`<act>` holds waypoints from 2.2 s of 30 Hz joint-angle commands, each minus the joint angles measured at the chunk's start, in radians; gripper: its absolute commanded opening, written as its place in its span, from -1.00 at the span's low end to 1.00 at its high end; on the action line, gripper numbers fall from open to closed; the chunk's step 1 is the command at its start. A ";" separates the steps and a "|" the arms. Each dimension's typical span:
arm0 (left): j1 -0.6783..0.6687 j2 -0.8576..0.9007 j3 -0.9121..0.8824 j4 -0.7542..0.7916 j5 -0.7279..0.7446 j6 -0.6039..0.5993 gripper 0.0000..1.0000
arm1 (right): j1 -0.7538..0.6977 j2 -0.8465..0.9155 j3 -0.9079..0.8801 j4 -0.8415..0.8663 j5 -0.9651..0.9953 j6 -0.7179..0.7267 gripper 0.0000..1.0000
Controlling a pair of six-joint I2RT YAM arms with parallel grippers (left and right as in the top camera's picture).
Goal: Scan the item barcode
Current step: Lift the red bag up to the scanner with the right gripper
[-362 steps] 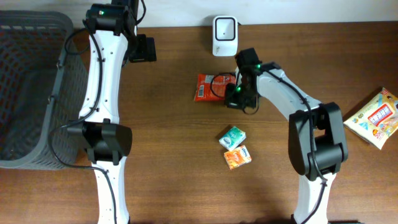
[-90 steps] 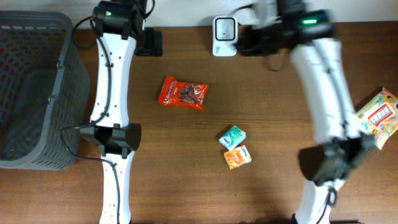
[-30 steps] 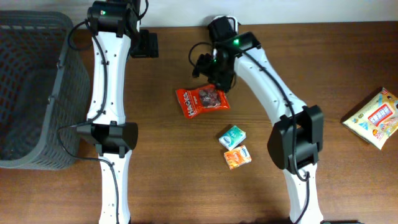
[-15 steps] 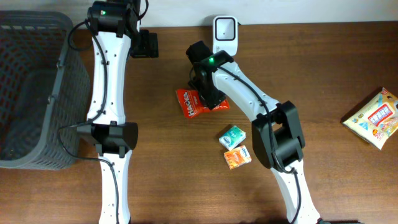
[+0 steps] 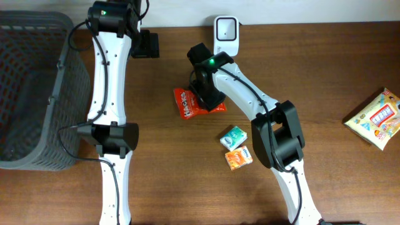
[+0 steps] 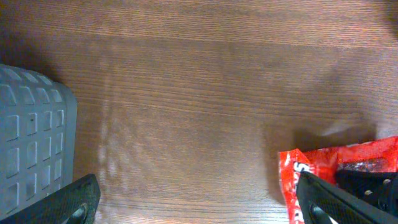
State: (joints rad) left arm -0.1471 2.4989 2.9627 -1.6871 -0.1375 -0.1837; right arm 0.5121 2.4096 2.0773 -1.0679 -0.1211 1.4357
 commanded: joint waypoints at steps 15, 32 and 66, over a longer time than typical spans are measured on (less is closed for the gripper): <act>0.007 0.022 -0.004 -0.001 0.007 -0.005 0.99 | 0.000 0.061 -0.009 -0.046 -0.010 0.061 0.21; 0.007 0.022 -0.004 -0.001 0.007 -0.005 0.98 | -0.159 0.035 0.018 -0.134 0.008 -0.518 -0.92; 0.006 0.022 -0.004 0.002 0.007 -0.005 0.98 | -0.302 0.035 0.199 0.552 0.054 -1.384 -0.92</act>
State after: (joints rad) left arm -0.1471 2.4989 2.9627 -1.6859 -0.1375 -0.1837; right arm 0.2047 2.4474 2.3276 -0.5545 -0.0765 0.0189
